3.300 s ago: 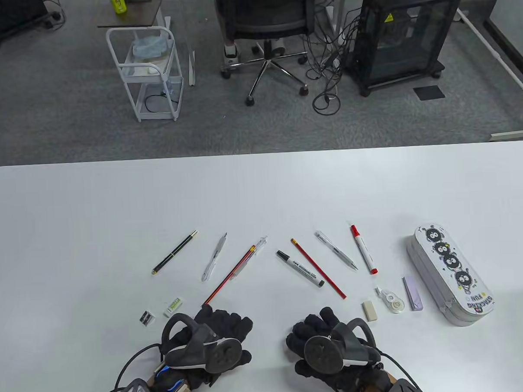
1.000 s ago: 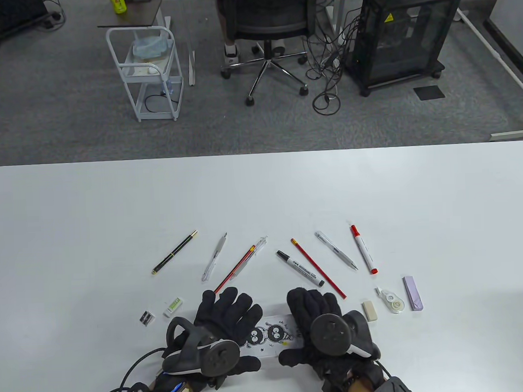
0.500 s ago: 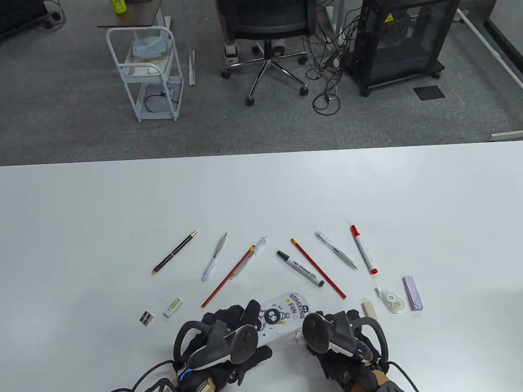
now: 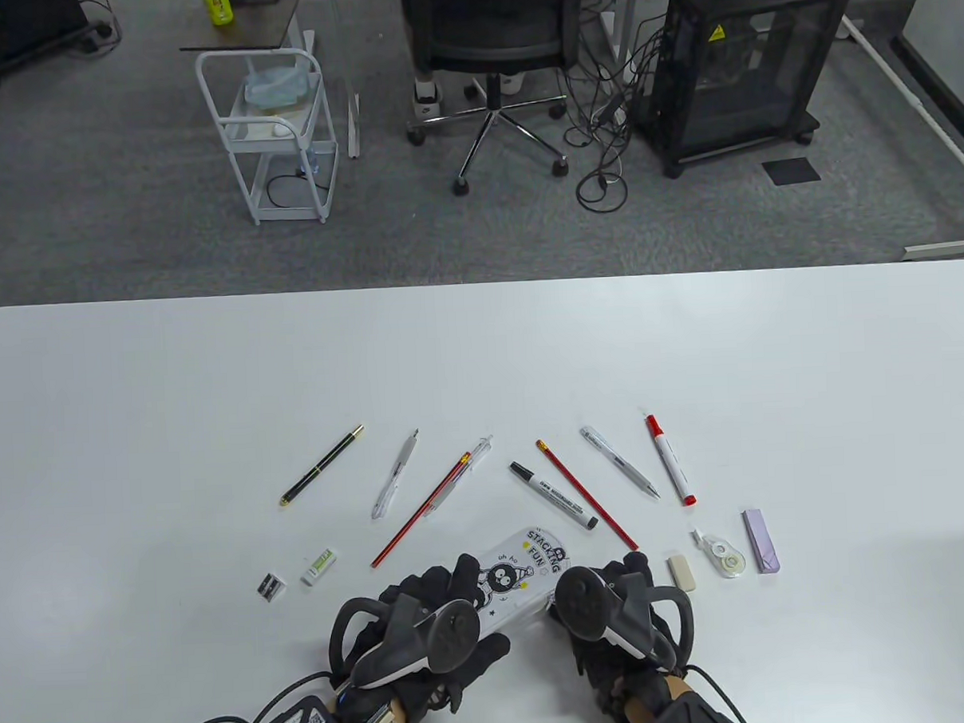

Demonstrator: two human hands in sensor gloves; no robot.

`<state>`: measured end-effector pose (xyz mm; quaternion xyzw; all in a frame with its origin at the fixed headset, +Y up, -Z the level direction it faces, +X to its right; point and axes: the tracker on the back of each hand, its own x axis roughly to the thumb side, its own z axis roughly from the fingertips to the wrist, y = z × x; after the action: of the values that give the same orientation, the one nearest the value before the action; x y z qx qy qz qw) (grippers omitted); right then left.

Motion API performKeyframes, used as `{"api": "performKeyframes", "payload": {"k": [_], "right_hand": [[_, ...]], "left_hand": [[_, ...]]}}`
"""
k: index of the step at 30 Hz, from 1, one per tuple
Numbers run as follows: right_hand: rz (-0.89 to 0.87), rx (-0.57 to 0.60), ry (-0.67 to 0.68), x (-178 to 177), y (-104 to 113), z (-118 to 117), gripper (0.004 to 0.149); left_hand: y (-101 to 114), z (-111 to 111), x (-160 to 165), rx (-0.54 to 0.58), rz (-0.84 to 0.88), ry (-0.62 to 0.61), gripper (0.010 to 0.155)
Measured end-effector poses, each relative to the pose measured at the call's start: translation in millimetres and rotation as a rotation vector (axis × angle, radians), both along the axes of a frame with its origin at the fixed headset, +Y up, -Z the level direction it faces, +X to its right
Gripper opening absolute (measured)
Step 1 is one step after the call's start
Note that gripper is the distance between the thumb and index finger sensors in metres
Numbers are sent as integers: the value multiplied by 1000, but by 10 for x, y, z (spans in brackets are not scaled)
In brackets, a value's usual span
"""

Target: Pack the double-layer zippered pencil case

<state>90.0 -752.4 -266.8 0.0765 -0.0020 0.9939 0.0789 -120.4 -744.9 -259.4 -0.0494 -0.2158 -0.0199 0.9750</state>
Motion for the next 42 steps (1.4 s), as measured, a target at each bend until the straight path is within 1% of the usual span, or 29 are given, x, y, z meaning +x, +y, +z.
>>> {"api": "performKeyframes", "payload": {"k": [2, 5, 7, 8, 9, 10, 11, 13, 16, 18, 19, 20, 21, 22, 23, 25, 26, 28, 29, 30, 31, 32, 33, 34, 35, 36, 37, 40, 42], "right_hand": [[3, 22, 93, 40, 13, 2, 51], [-117, 49, 90, 209, 61, -8, 50], [-96, -3, 79, 291, 82, -23, 48], [-15, 24, 98, 306, 84, -16, 47], [55, 94, 90, 320, 93, -11, 47], [129, 164, 108, 340, 117, -31, 47], [118, 135, 131, 350, 122, -48, 47], [-13, 91, 145, 387, 88, -58, 47], [-140, -65, 319, 394, 6, -101, 47], [-369, -183, 422, 243, -60, -76, 47], [-441, -232, 428, 77, -92, -44, 47], [-326, -272, 490, 3, -89, -34, 47], [-148, -193, 456, 2, -39, -42, 47], [-116, -92, 463, 11, -9, -47, 47], [-138, -59, 438, 30, -14, -43, 47], [-224, -119, 404, 83, -35, -29, 47], [-240, -113, 381, 124, -39, -24, 47], [-179, -59, 337, 190, -17, -7, 47], [-140, -14, 319, 217, 1, 9, 47], [-115, 4, 315, 222, 13, 17, 47], [-100, -12, 325, 207, 22, 32, 47], [-112, -31, 330, 183, 22, 45, 47], [-143, -57, 336, 128, 15, 72, 48], [-160, -72, 348, 83, 8, 90, 48], [-179, -96, 363, 7, 0, 121, 49], [-188, -109, 366, -67, -3, 150, 49], [-186, -106, 363, -115, -2, 172, 50], [-193, -131, 393, -300, -29, 236, 49], [-182, -128, 394, -394, -34, 279, 49]], "left_hand": [[14, -13, -20, 0, 5, 4, 94], [25, -17, -36, 3, 19, -30, 94], [36, -12, -41, 38, 14, -131, 95], [37, -11, -41, 57, 9, -199, 94], [39, -9, -39, 66, 2, -249, 94], [43, 4, -29, 72, 5, -360, 94], [46, 14, -20, 94, 11, -391, 94], [47, 21, -26, 103, 5, -472, 94], [35, 54, -5, 137, 9, -642, 94], [39, 117, 86, 170, 2, -747, 94], [29, 173, 173, 185, 2, -819, 95], [22, 197, 208, 209, -20, -839, 95], [26, 187, 208, 236, -77, -808, 95], [28, 161, 184, 224, -53, -773, 96], [24, 154, 176, 211, -20, -763, 97], [39, 145, 139, 227, -9, -708, 97], [79, 153, 103, 287, -39, -665, 97], [199, 174, 27, 414, -65, -544, 94], [282, 179, -9, 475, -64, -442, 90], [343, 178, -37, 494, -55, -366, 76], [413, 177, -76, 457, 18, -293, 63], [439, 180, -85, 403, 91, -293, 57], [455, 189, -100, 320, 236, -267, 56], [445, 190, -93, 248, 319, -244, 59], [419, 185, -66, 133, 384, -197, 65], [386, 184, -34, 38, 368, -136, 75], [373, 186, -7, -4, 332, -133, 83], [293, 202, 85, 19, 202, -131, 96], [182, 207, 155, -3, 112, -145, 101]]}}
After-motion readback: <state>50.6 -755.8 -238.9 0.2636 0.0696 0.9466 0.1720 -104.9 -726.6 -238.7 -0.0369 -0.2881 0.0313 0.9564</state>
